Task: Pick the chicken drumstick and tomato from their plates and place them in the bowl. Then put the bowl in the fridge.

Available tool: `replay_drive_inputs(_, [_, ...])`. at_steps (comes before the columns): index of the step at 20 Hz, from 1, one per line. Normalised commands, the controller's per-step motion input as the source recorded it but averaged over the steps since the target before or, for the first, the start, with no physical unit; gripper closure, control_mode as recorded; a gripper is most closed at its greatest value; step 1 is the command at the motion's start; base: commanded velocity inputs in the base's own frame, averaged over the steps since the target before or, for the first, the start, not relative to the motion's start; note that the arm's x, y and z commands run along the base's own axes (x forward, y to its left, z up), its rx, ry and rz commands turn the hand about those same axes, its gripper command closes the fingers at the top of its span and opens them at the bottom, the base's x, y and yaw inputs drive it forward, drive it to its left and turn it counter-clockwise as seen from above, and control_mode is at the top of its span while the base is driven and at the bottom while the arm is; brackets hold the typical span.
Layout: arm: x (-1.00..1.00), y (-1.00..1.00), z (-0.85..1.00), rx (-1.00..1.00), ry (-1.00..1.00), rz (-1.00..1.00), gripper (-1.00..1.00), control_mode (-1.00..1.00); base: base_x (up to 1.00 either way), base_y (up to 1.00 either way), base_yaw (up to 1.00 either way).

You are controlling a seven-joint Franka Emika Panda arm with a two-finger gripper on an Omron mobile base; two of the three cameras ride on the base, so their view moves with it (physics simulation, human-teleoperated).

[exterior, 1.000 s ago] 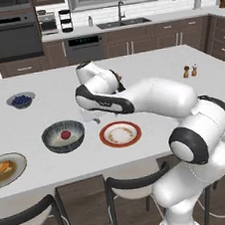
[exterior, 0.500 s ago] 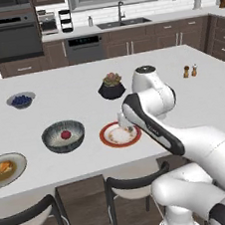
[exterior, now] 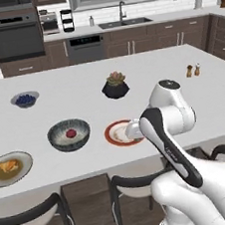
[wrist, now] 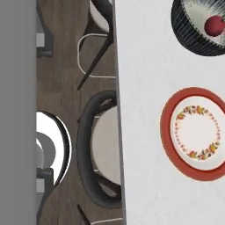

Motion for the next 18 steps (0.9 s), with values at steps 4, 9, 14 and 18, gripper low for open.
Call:
replay_drive_inputs(4, [0.0,0.0,0.0,0.0,0.0,0.0,-1.0,1.0,-0.01,1.0,0.0])
replay_drive_inputs(9, [0.0,0.0,0.0,0.0,0.0,0.0,-1.0,1.0,0.21,0.96,-0.06])
replay_drive_inputs(14, [0.13,0.16,0.01,-0.01,-0.04,-0.03,-1.0,-1.0,0.41,0.49,-0.11])
replay_drive_inputs(18, [0.79,1.0,0.0,-0.01,-0.16,-0.11,-1.0,-1.0,0.0,0.0,0.0])
